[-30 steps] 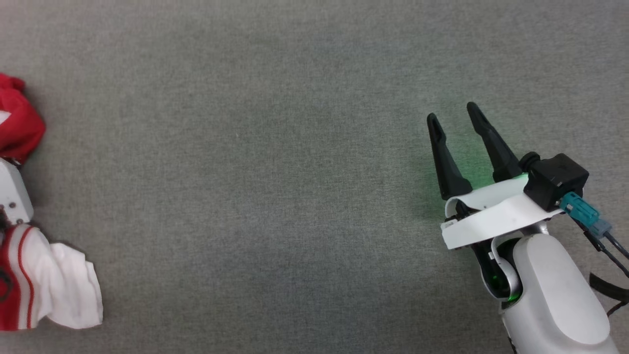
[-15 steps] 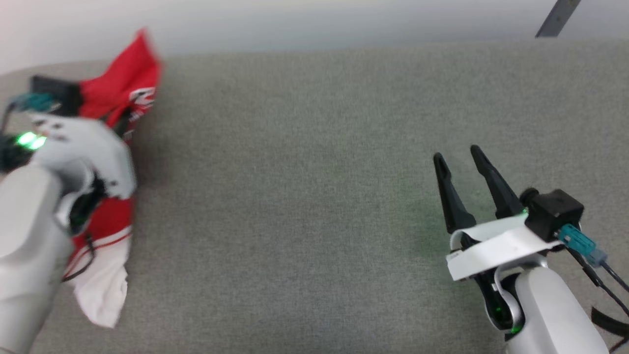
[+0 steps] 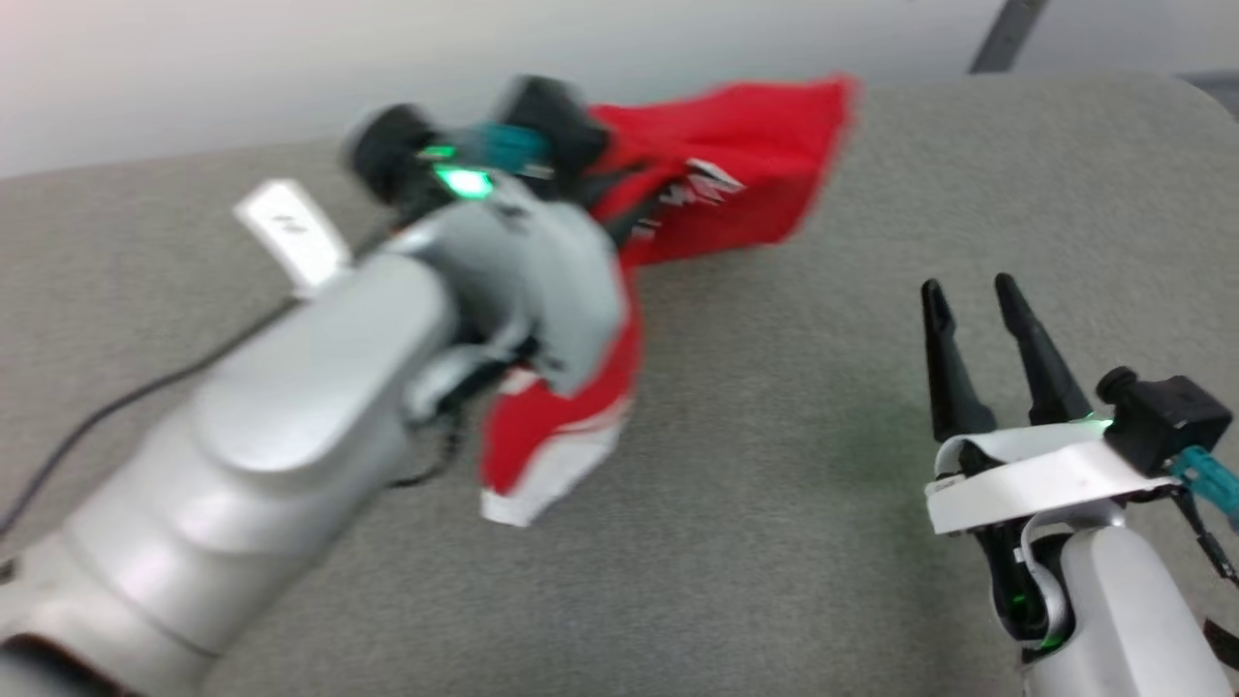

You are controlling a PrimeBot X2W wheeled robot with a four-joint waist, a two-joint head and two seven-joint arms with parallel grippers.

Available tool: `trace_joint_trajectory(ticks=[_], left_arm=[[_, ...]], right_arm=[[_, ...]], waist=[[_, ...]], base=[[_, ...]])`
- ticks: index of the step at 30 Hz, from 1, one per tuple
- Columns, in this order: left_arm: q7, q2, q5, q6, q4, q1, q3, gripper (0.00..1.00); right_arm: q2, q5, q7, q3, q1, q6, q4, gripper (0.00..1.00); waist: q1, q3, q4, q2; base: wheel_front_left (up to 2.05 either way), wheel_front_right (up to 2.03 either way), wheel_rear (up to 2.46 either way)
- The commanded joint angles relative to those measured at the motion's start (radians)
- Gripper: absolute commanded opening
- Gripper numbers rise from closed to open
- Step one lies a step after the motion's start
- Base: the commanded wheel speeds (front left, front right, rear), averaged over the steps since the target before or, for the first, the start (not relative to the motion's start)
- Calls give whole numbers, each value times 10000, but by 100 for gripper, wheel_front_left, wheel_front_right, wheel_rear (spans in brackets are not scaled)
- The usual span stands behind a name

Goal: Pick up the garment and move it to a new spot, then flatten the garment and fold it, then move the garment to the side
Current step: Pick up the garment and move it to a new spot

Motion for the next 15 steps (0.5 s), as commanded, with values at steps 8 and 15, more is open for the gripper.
trace_joint_trajectory(ticks=[8, 15], left_arm=[[1, -1177, -774, 14, 408, -700, -2208, 0], [-81, -1580, -1503, 14, 1723, -627, -3234, 0]], right_arm=[[179, 428, -6, -771, -294, -14, -355, 100], [205, 1280, -6, -1054, -210, -12, -453, 100]], waist=[[0, 1563, -2147, 0], [0, 2232, -3207, 0]], base=[[0, 0, 0], [0, 0, 0]])
